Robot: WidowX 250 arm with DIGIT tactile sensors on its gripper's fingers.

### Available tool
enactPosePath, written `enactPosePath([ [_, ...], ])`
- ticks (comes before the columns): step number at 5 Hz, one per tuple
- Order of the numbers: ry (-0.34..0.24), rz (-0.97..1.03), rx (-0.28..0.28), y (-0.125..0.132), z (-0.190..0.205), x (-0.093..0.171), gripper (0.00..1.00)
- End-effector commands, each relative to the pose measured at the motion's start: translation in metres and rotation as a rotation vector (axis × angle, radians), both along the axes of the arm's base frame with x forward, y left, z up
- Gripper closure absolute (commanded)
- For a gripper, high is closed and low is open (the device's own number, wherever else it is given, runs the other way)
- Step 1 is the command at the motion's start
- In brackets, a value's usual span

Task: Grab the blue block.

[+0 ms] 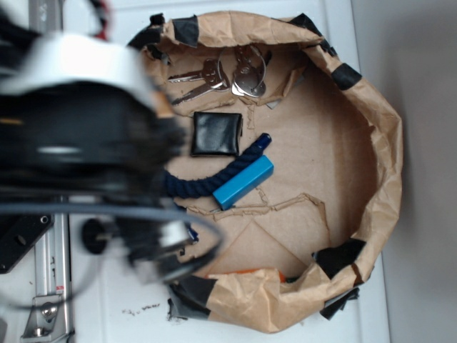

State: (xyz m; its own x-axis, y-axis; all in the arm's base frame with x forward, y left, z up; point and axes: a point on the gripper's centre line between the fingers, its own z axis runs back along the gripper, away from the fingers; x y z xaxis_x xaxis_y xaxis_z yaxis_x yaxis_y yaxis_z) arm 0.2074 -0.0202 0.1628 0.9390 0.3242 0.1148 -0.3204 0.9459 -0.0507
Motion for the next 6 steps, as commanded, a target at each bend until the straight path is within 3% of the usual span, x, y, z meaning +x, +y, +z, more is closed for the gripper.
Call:
enactPosePath([
  [1,-0.019,0.165,-0.005,0.023,-0.056,0.039,0.00],
  [3,0.031,0.095,-0.091,-0.002,-0.124,0.075,0.00],
  [4,0.067,0.046,-0.084,-0.009,-0.149,0.078,0.29],
  [5,0.090,0.011,-0.095,-0.018,-0.153,0.072,1.00],
  [6,0.065,-0.098,-0.132,-0.022,-0.127,0.075,1.00],
])
